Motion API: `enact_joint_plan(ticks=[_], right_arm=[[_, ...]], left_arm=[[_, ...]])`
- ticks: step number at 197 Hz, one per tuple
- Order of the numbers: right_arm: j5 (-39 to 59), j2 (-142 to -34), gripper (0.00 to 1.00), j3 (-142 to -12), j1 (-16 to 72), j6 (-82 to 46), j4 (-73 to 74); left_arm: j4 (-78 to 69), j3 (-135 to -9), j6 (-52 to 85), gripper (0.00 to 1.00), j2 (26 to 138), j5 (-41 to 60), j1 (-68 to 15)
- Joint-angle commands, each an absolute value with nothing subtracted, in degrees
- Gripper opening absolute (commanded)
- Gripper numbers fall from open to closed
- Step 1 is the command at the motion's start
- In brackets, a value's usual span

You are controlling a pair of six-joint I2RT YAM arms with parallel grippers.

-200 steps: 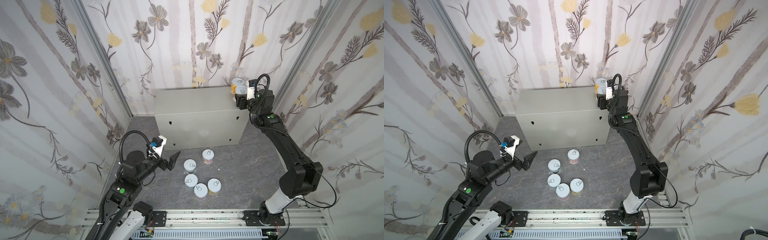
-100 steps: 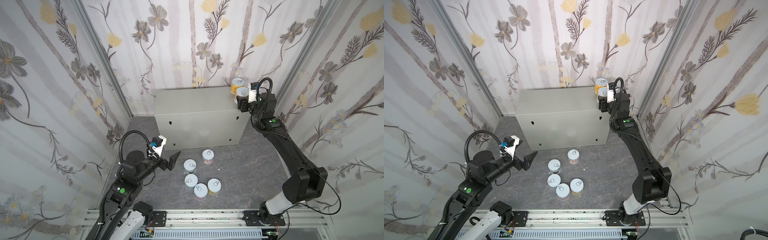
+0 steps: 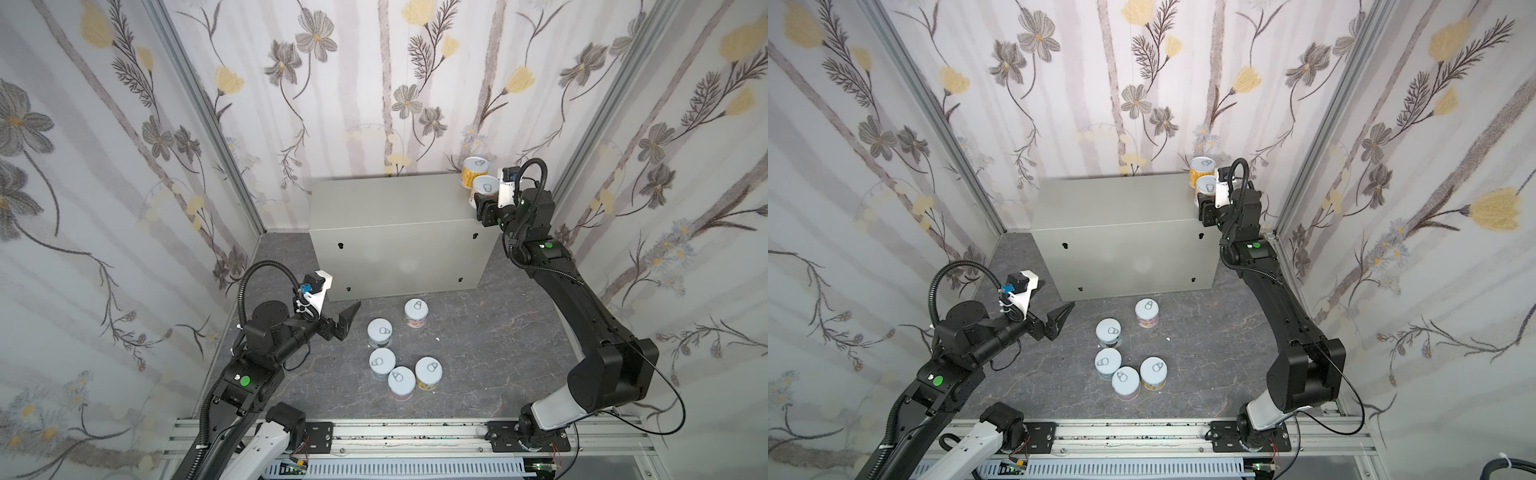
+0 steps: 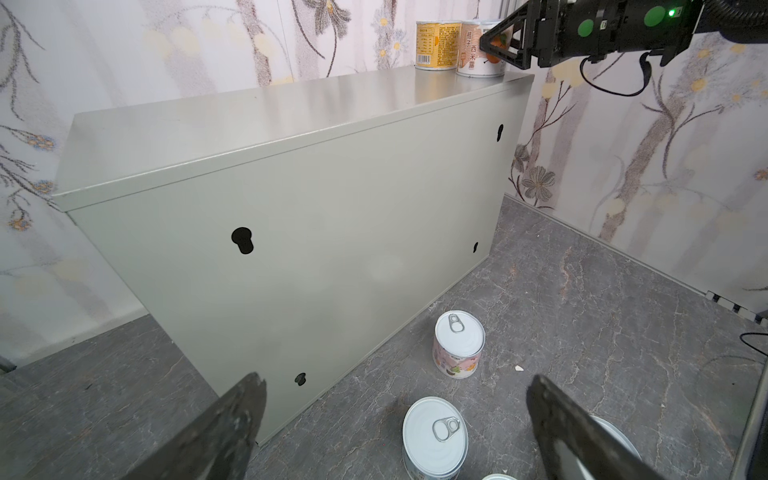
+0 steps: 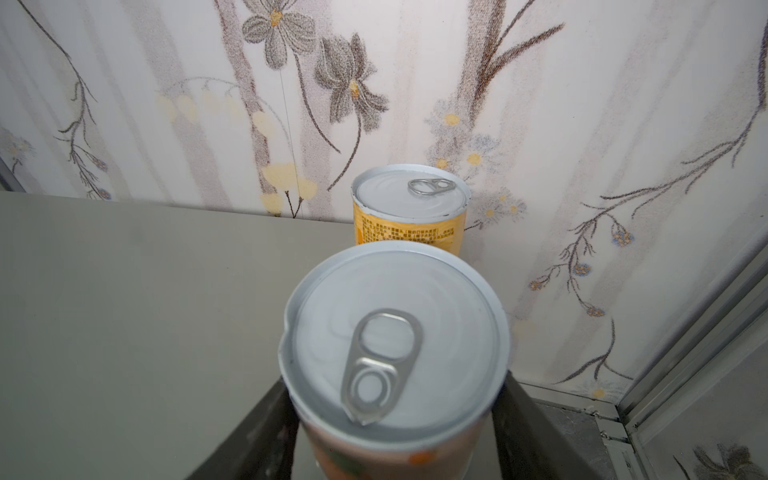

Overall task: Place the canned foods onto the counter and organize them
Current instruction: 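Lower the orange can onto the cabinet top next to the yellow can, then open and withdraw the right gripper while the left gripper advances toward the cans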

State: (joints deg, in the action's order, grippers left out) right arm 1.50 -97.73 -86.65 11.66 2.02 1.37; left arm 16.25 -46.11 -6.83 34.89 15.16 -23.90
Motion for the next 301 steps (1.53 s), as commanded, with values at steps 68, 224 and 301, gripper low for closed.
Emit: enact_joint_plan(ticks=[68, 224, 301], right_arm=[[0.43, -96.03, 0.67, -84.57, 11.78, 3.51, 0.00], [-1.49, -78.74, 1.00, -71.31, 11.07, -5.46, -4.51], [2.69, -57.30, 1.00, -38.32, 15.83, -14.77, 1.40]], left_arm=[[13.67, -46.04, -6.44, 1.00, 34.81, 15.63, -23.73], [13.24, -46.30, -4.84, 1.00, 37.81, 15.56, -23.59], [16.87, -48.93, 2.45, 1.00, 42.77, 7.20, -29.68]])
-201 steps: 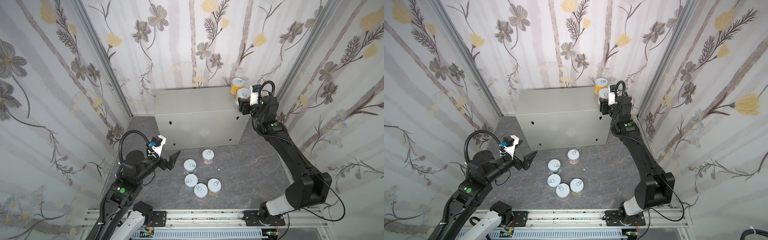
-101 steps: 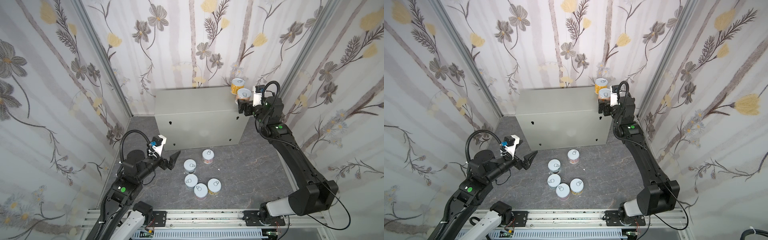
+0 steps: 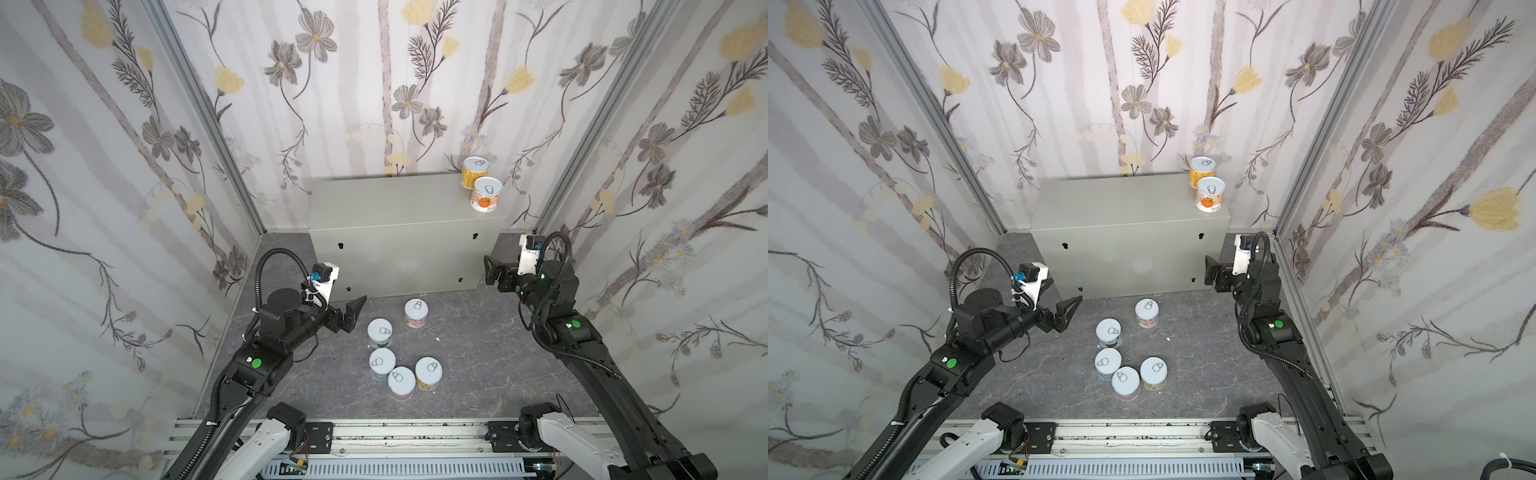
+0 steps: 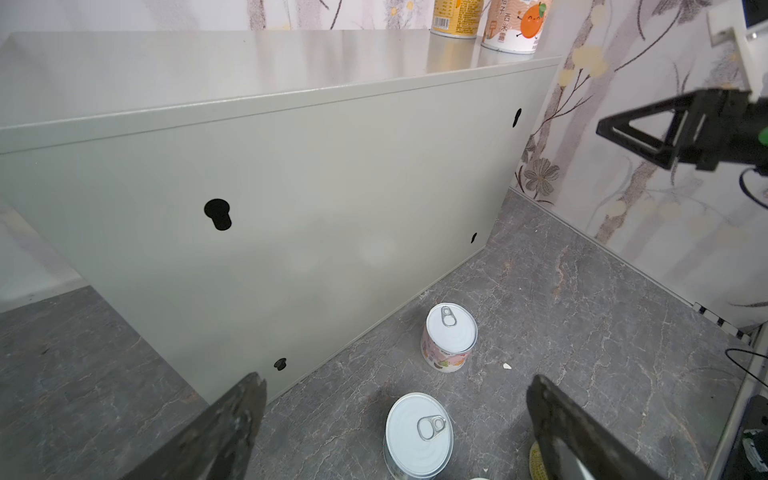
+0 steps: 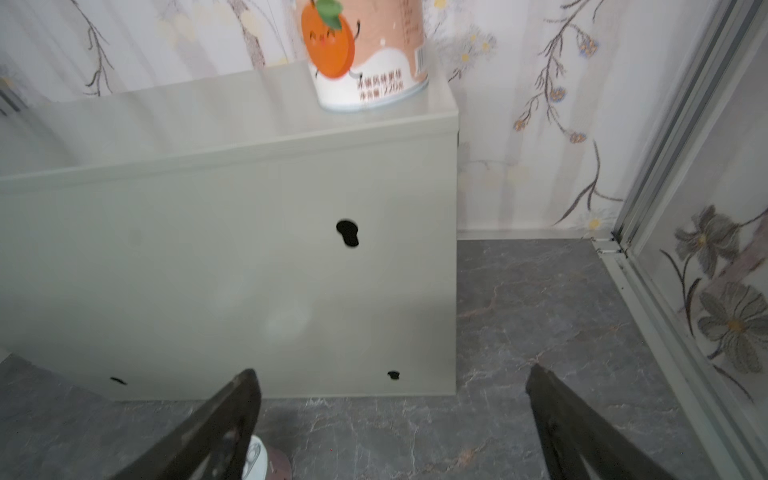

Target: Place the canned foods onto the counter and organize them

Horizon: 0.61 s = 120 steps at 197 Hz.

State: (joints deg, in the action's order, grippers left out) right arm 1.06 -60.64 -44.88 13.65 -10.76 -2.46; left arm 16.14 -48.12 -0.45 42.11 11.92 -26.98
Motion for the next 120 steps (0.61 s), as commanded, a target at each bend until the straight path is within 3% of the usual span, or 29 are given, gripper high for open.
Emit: enact_joint_plan(ticks=[1, 76, 120], right_arm=[[2.66, -57.13, 1.00, -37.92, 15.95, -14.81, 1.49], [3.52, -54.25, 1.00, -24.71, 20.59, -15.79, 9.23], [7.82, -58.51, 1.00, -27.70, 11.51, -16.73, 16.36]], left_arm=[[16.96, -48.94, 2.50, 1.00, 42.83, 6.94, -29.83], [14.49, -50.36, 4.56, 1.00, 52.65, -9.84, -42.74], [11.71, -51.57, 6.22, 1.00, 57.11, -12.48, -45.42]])
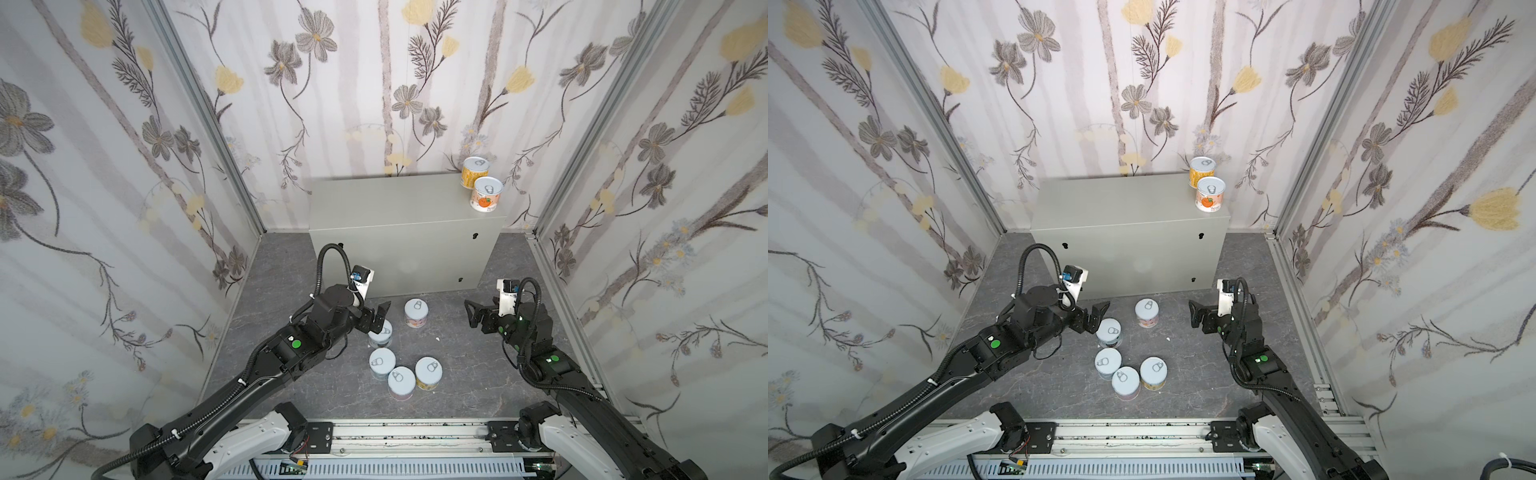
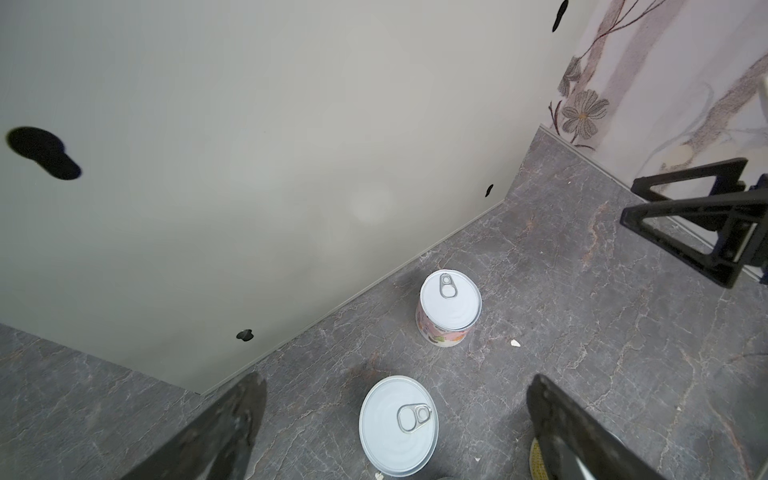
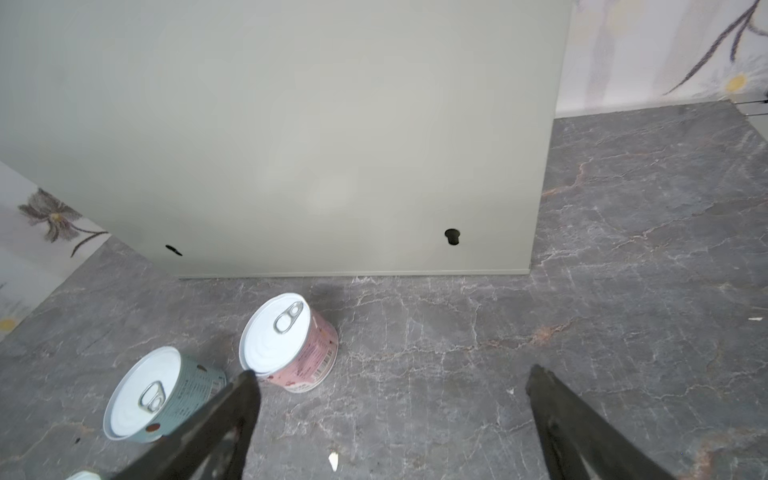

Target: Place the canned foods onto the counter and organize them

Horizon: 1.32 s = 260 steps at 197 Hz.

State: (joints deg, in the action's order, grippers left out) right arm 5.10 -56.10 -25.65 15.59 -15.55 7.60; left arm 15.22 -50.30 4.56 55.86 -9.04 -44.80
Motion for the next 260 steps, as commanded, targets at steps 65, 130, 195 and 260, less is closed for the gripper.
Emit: enact_joint_plan(ticks=[65, 130, 195, 260], right_arm=[[22.20, -72.34, 1.00, -40.67, -4.92, -17.32, 29.95], [43.54, -85.52, 1.00, -62.07, -16.67, -16.70, 26.68], [47.85, -101.03, 1.00, -80.42, -17.05, -15.37, 21.30], [47.21, -108.69, 1.00, -89.79, -14.88, -13.83, 16.14]], left_arm=[[17.63, -52.65, 3.70, 1.00, 54.02, -14.53, -45.60], [18.64, -49.91, 2.50, 1.00, 49.10, -15.40, -45.57], [19.80, -49.40, 2.30, 1.00, 46.20, -16.65, -45.55], [20.23, -49.57, 2.02, 1.00, 46.60, -17.49, -45.62]])
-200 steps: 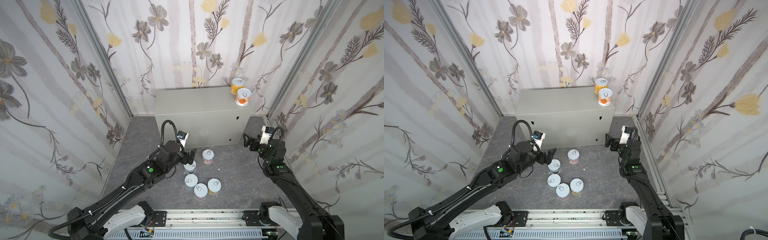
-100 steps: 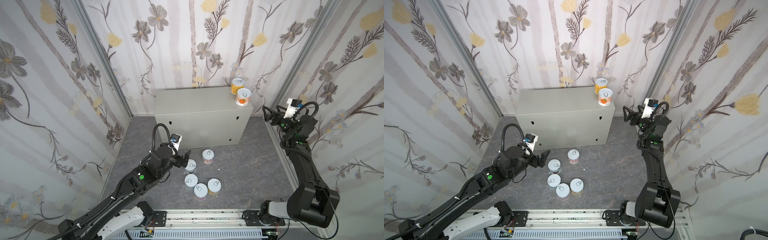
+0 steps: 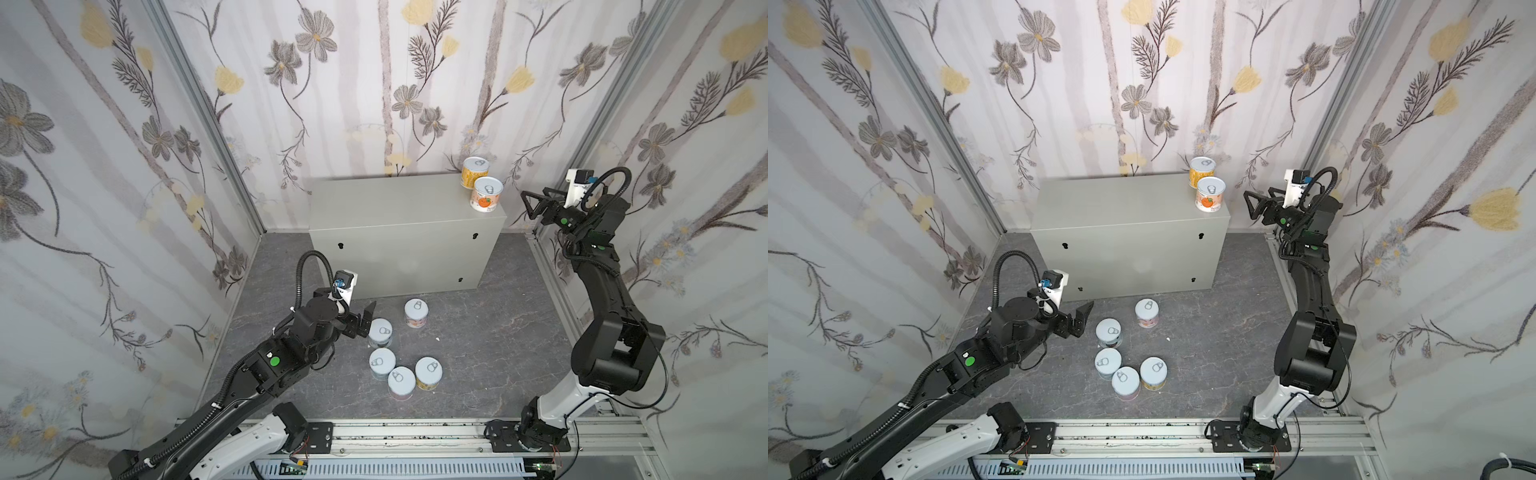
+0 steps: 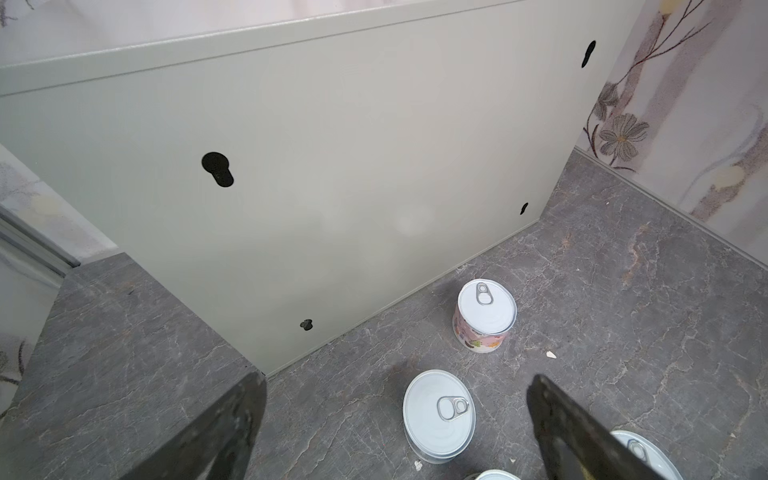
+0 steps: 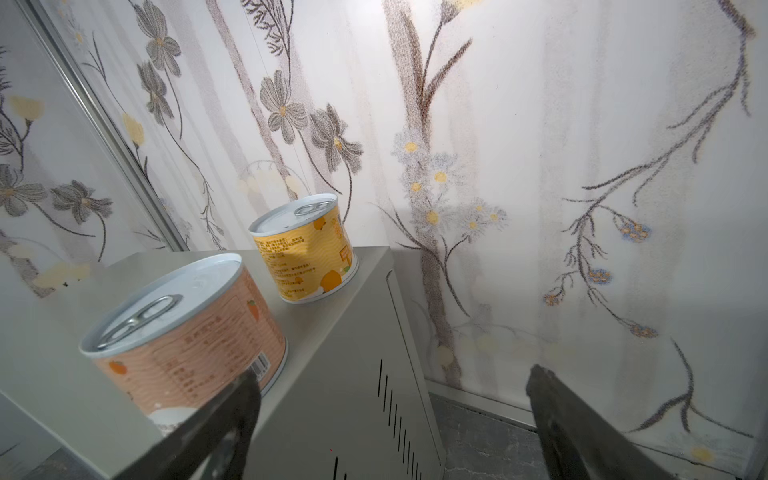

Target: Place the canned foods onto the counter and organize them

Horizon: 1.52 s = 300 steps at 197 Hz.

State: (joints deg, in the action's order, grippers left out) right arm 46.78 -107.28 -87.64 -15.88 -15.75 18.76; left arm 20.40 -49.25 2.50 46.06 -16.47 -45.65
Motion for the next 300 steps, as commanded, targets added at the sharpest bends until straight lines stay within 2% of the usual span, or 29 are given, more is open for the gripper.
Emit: enact_joint_plan(ticks=[1, 132, 300], right_arm=[[47.16, -108.71, 1.00, -89.81, -14.83, -13.81, 16.11], [45.24, -112.04, 1.00, -94.38, -10.58, -10.59, 11.10], [44.89, -111.75, 1.00, -94.48, -9.67, -8.79, 9.36]], left_arm=[[20.13, -49.57, 2.02, 1.00, 46.68, -17.49, -45.57], [19.31, -47.95, 1.37, 1.00, 45.80, -17.85, -45.58], [19.16, -47.62, 1.48, 1.00, 45.35, -18.01, -45.57]])
